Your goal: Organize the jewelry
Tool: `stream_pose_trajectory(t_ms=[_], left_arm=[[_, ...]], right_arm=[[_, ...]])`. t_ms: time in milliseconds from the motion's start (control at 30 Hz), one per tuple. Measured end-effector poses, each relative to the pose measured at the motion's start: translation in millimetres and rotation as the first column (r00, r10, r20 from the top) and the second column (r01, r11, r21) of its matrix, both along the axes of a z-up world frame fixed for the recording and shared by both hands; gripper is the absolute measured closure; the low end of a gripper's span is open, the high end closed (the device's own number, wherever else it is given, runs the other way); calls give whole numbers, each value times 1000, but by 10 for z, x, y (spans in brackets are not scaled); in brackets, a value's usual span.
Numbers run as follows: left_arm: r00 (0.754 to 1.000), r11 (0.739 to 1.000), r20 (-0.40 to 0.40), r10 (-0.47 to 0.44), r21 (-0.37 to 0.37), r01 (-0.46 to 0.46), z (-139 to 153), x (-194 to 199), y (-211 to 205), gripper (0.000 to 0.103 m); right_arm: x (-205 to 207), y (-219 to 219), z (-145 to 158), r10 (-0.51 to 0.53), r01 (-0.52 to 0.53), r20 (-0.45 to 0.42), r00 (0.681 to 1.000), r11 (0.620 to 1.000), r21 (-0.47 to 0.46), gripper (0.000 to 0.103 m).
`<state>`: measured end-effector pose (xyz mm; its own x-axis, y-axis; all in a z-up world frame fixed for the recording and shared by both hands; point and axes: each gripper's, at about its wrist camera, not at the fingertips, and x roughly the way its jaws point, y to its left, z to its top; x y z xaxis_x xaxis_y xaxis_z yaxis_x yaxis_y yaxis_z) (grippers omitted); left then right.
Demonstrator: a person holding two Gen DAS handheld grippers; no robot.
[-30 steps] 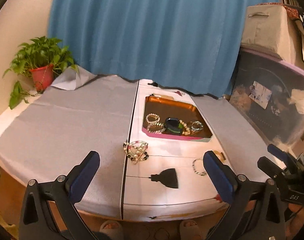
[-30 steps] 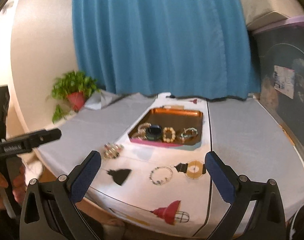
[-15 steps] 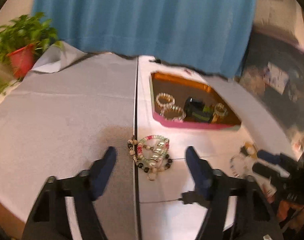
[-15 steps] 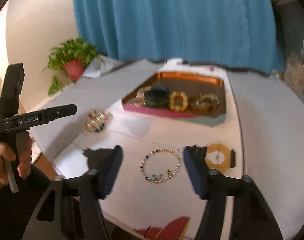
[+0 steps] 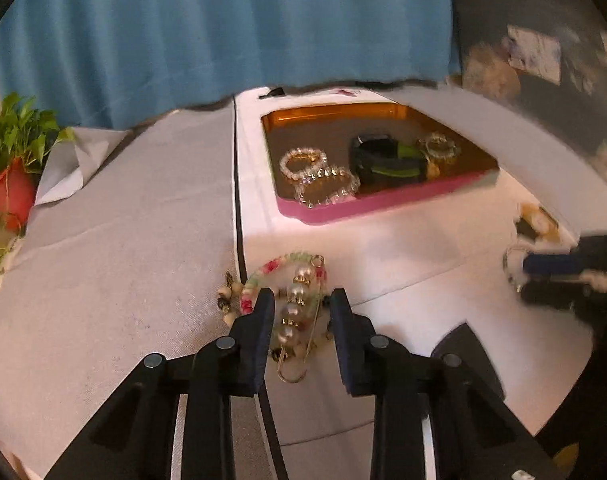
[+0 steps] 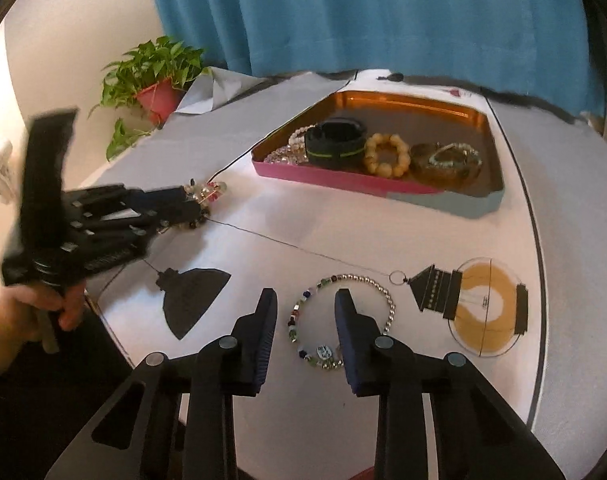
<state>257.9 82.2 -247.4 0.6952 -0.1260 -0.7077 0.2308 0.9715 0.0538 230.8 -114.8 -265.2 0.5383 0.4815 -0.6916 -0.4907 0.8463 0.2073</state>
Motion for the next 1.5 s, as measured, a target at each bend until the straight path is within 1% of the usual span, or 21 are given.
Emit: stream_pose_trajectory(t_ms=[67,133,167,200,267,300,367,467,533,600,667,733,800,867,1000,1067,1133,1267,1433,1467,1500], left_arm=[[999,996,-33,22,-82,-24,-11,73,89,79],[997,989,-67,29,-144,-38,-28,121,143,88],[996,988,-80,33,-145,-45,-49,140,144,94],[996,990,-77,39,-134,-49,-55,139,132,94],[998,992,-58,37,-119,-44,-21,121,99,94],[998,991,-51,32,-129,-38,8,112,92,94],[999,985,-25,34,-166,-38,87,72,93,94],[999,971,2,44,-234,-42,201,-9,110,94],[998,966,35,53,-256,-42,289,-98,101,94],[995,967,87,53,-253,-29,393,-240,30,94],[995,967,90,45,-255,-21,417,-309,-61,94],[999,967,41,21,-253,-10,340,-323,-184,94],[1000,978,-30,2,-210,-8,172,-311,-324,94],[998,986,-66,-6,-166,-5,72,-309,-413,94],[999,995,-33,-4,-102,1,79,-345,-470,93],[998,997,-55,4,-78,-8,11,-306,-463,92],[998,997,-65,7,-81,-13,-25,-287,-439,92],[998,996,-68,-2,-84,-4,-43,-254,-416,93],[996,994,-73,-60,-99,53,-37,-211,-440,94],[994,992,-77,-74,-111,66,-32,-211,-441,94],[994,991,-80,-80,-115,70,-28,-216,-442,94]], right_arm=[[-26,40,-2,11,-10,19,1000,999,-34,73],[-92,173,-5,34,-23,75,997,990,-136,74],[-127,245,-12,43,-22,108,993,981,-190,77],[-136,275,-12,48,-22,121,992,977,-210,80],[-139,296,-6,54,-24,132,990,975,-221,100],[-152,314,-9,56,-16,154,986,968,-251,100],[-166,297,-8,58,-16,162,985,968,-250,100],[-160,172,16,28,-3,135,991,984,-179,100],[-165,41,62,-6,22,125,992,992,-123,100],[-213,-68,109,-25,39,133,991,994,-103,100],[-264,-124,116,-28,42,134,991,994,-102,99],[-293,-138,57,-12,25,114,993,994,-110,99],[-330,-122,6,-10,27,122,992,990,-138,98],[-345,-121,21,-8,25,121,993,991,-135,95],[-316,-144,52,-16,27,100,995,994,-109,95],[-314,-98,49,-15,31,116,993,990,-136,95],[-298,-45,34,-12,33,131,991,987,-155,95],[-201,-15,21,-14,31,120,993,990,-141,95],[-143,25,21,-18,34,110,994,988,-149,98],[-130,9,24,-21,33,98,995,992,-124,99],[-104,-48,27,-10,13,56,998,999,-39,100]])
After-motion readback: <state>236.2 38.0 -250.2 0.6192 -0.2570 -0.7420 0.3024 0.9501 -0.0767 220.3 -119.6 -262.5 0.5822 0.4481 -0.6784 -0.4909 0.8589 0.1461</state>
